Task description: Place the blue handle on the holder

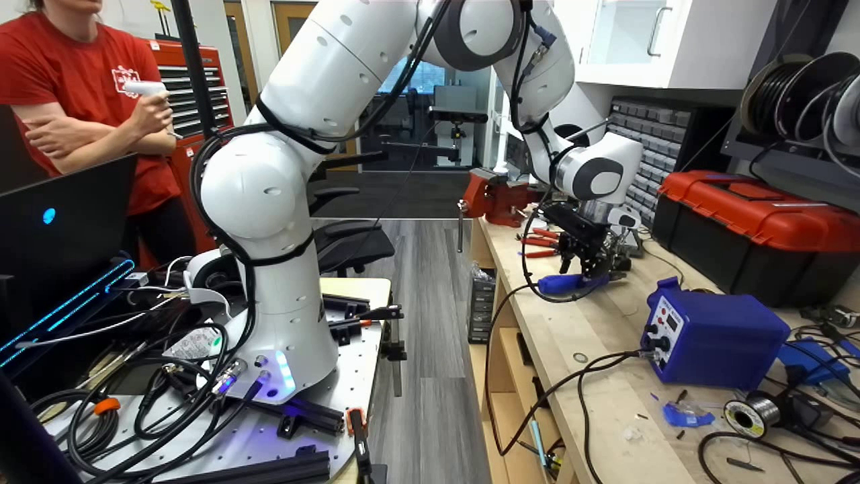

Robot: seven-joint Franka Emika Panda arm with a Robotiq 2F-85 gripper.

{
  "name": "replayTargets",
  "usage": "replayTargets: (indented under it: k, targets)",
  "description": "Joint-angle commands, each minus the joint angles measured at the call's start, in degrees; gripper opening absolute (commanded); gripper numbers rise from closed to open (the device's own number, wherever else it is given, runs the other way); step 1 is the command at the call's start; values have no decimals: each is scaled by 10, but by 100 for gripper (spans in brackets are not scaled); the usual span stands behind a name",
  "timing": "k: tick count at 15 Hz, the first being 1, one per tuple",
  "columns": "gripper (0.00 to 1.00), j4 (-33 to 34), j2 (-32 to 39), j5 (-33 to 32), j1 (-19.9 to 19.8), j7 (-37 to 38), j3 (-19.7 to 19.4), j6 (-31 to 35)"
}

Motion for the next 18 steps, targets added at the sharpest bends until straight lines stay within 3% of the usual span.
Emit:
replayTargets:
  k: [1,5,11,18]
  targets:
    - [34,-32,-34,-2,-4,9,-3,1]
    - [12,-45,-50,-3,-7,11,-7,6]
    - [12,-57,-68,-4,-6,18,-9,14]
    - [12,-100,-145,-31,7,85,-38,59]
